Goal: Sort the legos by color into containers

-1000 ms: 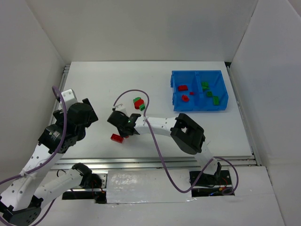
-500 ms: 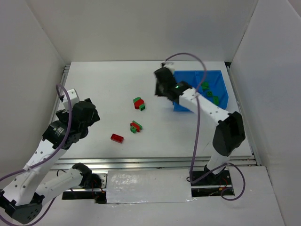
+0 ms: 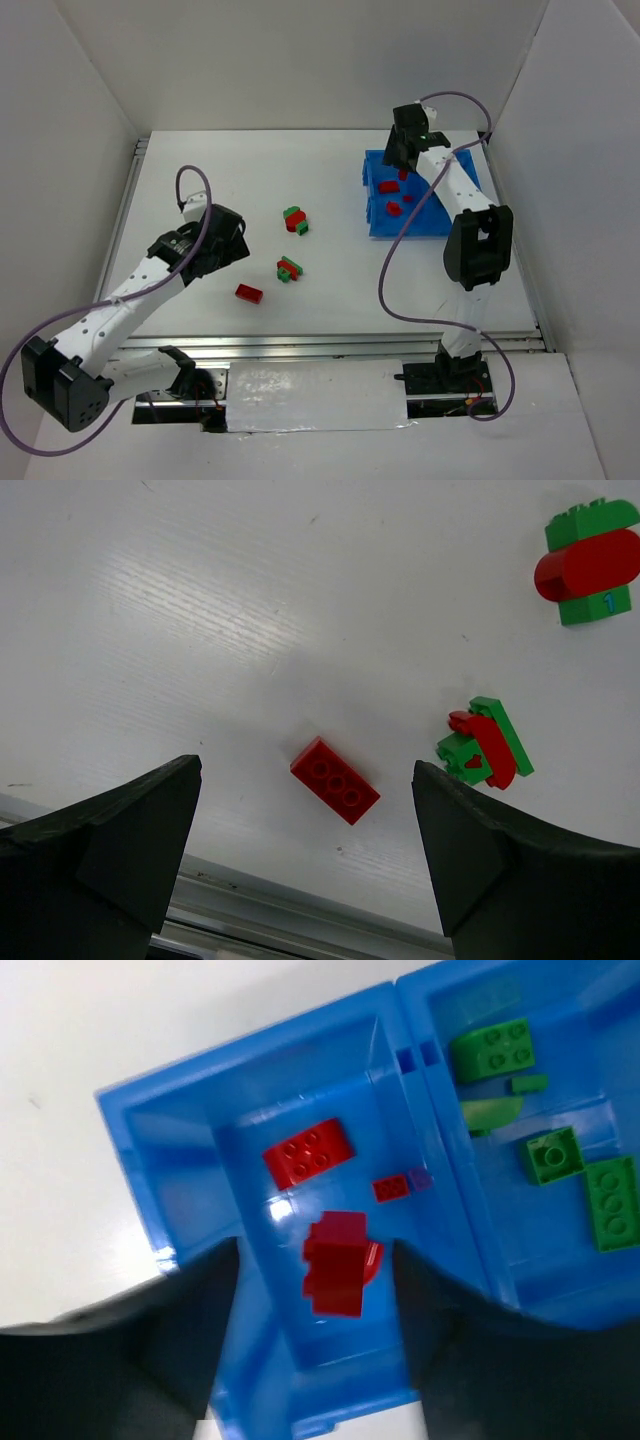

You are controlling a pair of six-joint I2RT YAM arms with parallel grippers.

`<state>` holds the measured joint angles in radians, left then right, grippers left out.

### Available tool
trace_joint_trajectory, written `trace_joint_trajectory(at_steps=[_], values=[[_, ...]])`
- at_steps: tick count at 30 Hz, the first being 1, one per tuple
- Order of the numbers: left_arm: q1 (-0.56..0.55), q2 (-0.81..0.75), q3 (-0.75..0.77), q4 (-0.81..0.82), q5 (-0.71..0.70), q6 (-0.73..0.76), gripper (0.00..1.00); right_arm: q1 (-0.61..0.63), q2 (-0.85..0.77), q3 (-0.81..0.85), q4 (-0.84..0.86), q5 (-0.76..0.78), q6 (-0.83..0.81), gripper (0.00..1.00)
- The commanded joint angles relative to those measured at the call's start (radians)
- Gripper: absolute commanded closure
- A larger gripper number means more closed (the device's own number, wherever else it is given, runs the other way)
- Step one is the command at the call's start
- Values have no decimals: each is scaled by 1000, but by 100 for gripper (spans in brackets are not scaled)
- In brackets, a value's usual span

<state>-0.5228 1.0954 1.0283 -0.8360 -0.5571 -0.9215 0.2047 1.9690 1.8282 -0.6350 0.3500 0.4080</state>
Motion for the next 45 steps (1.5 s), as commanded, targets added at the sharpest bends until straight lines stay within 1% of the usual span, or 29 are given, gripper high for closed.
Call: trace_joint_trajectory(at_steps=[1, 2, 3, 4, 6, 7, 9, 11, 12, 13, 14, 16, 17, 18, 19, 22, 24, 29, 30, 34, 38, 39, 40, 41, 43, 44, 45], values=[[7, 41, -22, 72, 23, -13, 1, 4, 14, 60, -35, -29, -23, 23], [6, 49, -28, 84, 26, -4, 0, 4, 8, 59, -35, -31, -15, 9], [7, 61, -42, 107, 28, 7, 1, 5, 4, 49, -37, -32, -9, 1], [7, 66, -50, 123, 31, 30, 0, 7, -19, 39, -38, -42, -3, 0], [6, 72, -83, 165, 45, 68, 0, 12, -53, -9, -32, -57, 12, 0], [7, 73, -92, 199, 45, 91, 0, 16, -103, -33, -28, -72, 18, 0], [7, 78, -122, 227, 51, 107, 1, 33, -168, -133, 4, -101, 17, 0], [9, 81, -151, 276, 69, 124, 0, 76, -271, -205, 24, -124, 17, 0], [13, 99, -157, 287, 91, 119, 0, 109, -306, -281, 53, -134, 17, 0], [18, 116, -157, 275, 97, 102, 0, 128, -374, -318, 67, -140, 18, 0], [21, 165, -140, 253, 97, 76, 1, 146, -406, -384, 99, -161, 18, 0], [26, 224, -113, 198, 82, -17, 0, 200, -471, -431, 119, -169, 12, 0], [26, 283, -81, 143, 80, -52, 0, 212, -485, -455, 115, -167, 15, 0], [24, 309, -65, 115, 85, -121, 1, 226, -496, -464, 113, -170, 14, 0], [24, 329, -47, 92, 104, -155, 0, 254, -510, -474, 113, -171, 12, 1], [23, 365, -56, 75, 176, -275, 1, 278, -527, -506, 118, -169, 15, 0], [18, 363, -76, 72, 198, -357, 1, 291, -527, -532, 129, -175, 18, 0], [1, 345, -122, 55, 243, -465, 0, 303, -512, -567, 141, -183, 18, 0], [-2, 342, -134, 72, 249, -487, 0, 306, -509, -570, 143, -184, 18, 0], [-5, 371, -181, 116, 284, -505, 1, 317, -515, -584, 156, -201, 17, 0], [-3, 417, -178, 135, 267, -508, 9, 338, -525, -589, 152, -200, 11, 0], [-3, 422, -180, 138, 255, -513, 18, 343, -532, -590, 147, -195, 11, 0], [-3, 426, -178, 138, 252, -514, 23, 360, -538, -598, 146, -194, 14, 0], [-2, 432, -180, 140, 249, -520, 38, 366, -544, -606, 152, -192, 15, 0], [-2, 435, -194, 149, 246, -522, 45, 390, -571, -638, 178, -207, 26, 0], [0, 432, -198, 155, 243, -527, 53, 395, -581, -650, 188, -218, 29, 0], [1, 431, -204, 155, 237, -530, 57, 401, -600, -664, 202, -250, 38, 0]])
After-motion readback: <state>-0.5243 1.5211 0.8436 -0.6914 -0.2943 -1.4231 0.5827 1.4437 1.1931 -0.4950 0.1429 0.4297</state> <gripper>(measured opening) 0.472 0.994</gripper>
